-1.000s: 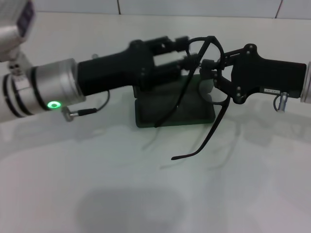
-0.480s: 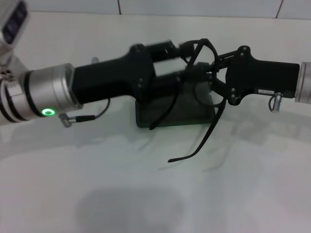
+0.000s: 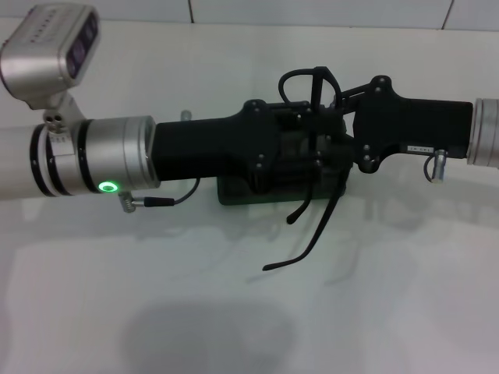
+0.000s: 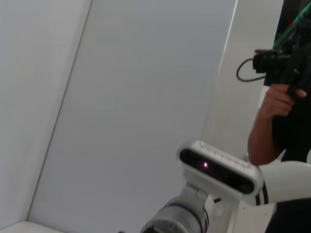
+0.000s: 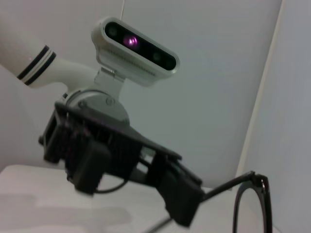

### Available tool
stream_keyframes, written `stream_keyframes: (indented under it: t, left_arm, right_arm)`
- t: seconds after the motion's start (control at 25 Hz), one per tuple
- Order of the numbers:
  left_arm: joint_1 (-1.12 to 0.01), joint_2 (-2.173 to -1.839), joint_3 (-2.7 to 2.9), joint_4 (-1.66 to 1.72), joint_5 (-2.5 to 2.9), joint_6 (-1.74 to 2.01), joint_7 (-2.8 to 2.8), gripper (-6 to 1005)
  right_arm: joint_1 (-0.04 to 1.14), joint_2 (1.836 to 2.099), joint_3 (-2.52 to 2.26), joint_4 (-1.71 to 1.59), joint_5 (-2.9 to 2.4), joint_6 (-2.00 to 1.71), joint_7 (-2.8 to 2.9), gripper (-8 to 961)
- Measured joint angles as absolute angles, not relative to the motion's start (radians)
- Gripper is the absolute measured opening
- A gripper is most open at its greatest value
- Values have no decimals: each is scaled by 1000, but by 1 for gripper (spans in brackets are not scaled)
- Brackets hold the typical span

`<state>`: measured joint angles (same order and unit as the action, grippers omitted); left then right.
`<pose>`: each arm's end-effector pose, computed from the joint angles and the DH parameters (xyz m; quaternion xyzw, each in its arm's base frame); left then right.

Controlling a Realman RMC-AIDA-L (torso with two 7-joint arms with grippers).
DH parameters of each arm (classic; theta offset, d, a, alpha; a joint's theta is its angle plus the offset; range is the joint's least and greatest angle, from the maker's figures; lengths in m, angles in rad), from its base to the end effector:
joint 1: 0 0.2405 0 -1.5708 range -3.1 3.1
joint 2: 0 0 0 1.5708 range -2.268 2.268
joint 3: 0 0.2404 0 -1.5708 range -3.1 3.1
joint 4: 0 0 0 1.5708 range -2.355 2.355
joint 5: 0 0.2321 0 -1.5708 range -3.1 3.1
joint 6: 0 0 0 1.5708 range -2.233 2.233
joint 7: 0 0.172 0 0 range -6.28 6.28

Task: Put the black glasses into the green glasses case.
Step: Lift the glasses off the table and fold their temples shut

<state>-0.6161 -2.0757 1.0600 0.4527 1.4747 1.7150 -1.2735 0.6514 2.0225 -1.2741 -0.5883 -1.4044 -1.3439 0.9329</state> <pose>-0.1608 0.3280 -0.0468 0.9011 0.1342 0.4122 0.0139 0.1551 0.3875 -0.0526 -0.9466 -0.0676 0.2762 0.1521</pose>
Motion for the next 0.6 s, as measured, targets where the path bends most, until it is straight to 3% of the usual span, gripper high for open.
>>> stream_keyframes:
  t: [0.6]
  left_arm:
    - [-618, -2085, 1049, 454, 1450, 1682, -1251, 562]
  right_arm:
    - [667, 2015, -1295, -594, -1433, -1399, 989, 109]
